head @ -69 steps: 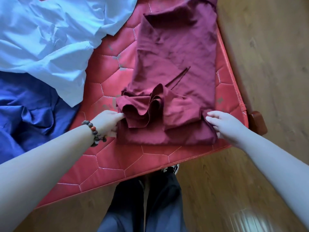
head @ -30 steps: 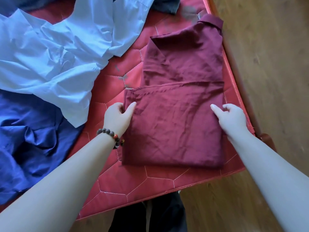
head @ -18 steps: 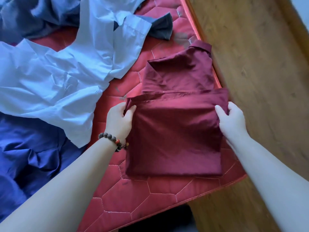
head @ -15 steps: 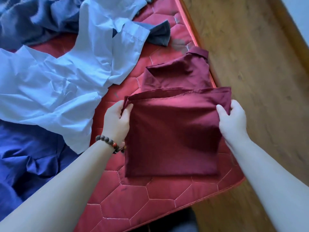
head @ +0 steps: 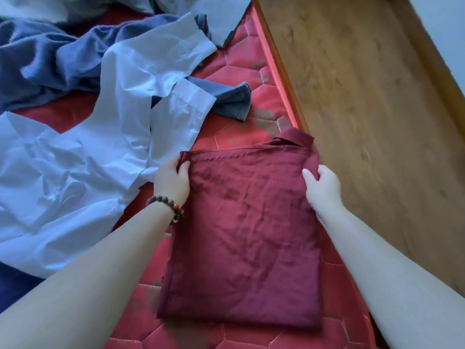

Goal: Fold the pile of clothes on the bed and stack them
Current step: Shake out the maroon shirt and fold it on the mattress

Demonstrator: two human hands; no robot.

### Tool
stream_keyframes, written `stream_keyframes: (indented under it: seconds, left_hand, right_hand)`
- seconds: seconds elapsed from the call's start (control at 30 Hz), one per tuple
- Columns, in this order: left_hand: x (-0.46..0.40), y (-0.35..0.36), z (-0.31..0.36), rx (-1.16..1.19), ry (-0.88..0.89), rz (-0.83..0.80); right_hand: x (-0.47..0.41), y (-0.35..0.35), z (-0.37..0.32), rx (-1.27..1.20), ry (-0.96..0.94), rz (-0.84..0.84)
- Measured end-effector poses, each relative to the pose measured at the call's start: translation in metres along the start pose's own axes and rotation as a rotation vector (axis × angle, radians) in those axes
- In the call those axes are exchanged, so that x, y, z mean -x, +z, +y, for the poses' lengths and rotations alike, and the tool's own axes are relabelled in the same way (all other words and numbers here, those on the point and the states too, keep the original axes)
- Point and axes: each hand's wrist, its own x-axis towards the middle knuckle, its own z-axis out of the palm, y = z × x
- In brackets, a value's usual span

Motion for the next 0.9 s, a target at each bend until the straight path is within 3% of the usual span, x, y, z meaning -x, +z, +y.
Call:
stream_keyframes:
  seconds: [0.23,0.4,0.47,0.63,0.73,0.83,0.9]
  left_hand:
    - [-0.004,-0.009,0.022,0.099,0.116,0.209]
    - [-0.017,0.004,0.029,-0.077,0.001,0.056]
    - [-0.017,0.008,0.027,-0.092,0.031,0.003]
    - [-0.020,0.011,0.033,0.079,0.088,0.113]
    - [-0.023,0.015,0.039,-0.016,0.044,0.162]
    - [-0.005,0.028,0.055,-0.229,0.295,0.118]
    - [0.017,0.049,0.070,-0.285,0.546,-0.028]
  right_hand:
    - [-0.001,-0.015,-0.030,-0.042,-0.261,0.173]
    - [-0.025,-0.005,-0.026,0.026,-0.025,0.061]
    - [-0.027,-0.002,-0.020,0.056,0.025,0.022]
    - [-0.028,-0.002,-0.021,0.004,-0.101,0.123]
    - [-0.030,-0.001,-0.020,0.033,-0.031,0.033]
    - [-0.020,-0.005,-0.014,0.004,0.019,0.026]
    - [-0.001,-0.010,-0.009,0.002,0.023,0.059]
